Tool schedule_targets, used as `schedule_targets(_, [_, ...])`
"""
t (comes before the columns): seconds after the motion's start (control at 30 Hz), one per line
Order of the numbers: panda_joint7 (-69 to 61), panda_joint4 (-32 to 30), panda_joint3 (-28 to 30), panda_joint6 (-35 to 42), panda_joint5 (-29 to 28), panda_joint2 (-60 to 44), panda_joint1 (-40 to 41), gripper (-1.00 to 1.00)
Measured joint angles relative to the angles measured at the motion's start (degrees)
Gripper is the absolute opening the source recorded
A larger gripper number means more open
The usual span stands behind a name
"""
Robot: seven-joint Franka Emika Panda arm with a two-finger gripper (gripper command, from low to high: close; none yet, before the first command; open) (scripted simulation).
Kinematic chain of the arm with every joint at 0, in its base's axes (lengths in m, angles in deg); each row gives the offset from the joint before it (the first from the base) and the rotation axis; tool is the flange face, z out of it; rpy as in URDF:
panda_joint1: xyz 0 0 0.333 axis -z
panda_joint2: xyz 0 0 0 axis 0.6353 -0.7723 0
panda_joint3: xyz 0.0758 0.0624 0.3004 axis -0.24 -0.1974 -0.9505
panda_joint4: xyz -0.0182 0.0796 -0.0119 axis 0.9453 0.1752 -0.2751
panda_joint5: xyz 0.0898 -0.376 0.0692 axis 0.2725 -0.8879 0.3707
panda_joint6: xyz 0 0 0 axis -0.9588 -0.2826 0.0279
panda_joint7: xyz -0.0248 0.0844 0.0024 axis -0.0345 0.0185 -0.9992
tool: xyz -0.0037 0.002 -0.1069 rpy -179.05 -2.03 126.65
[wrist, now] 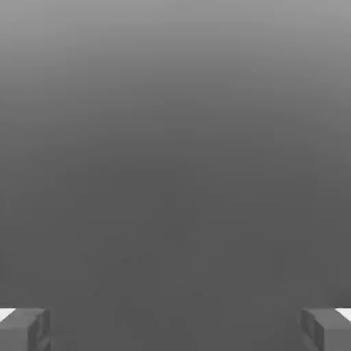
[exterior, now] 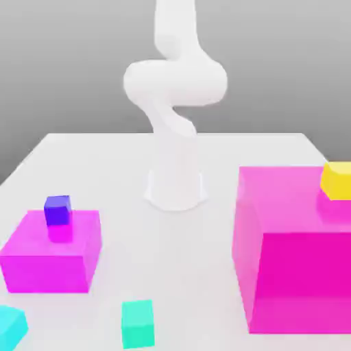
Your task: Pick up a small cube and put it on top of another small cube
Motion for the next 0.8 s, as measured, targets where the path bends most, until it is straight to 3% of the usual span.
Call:
schedule_targets(0.53, [-13.6,2.5,13.3,-8.1,7.8,-33.5,1.8,0.00])
schedule_targets(0.8, [-21.1,3.8,15.4,-12.0,12.8,-50.3,7.3,0.00])
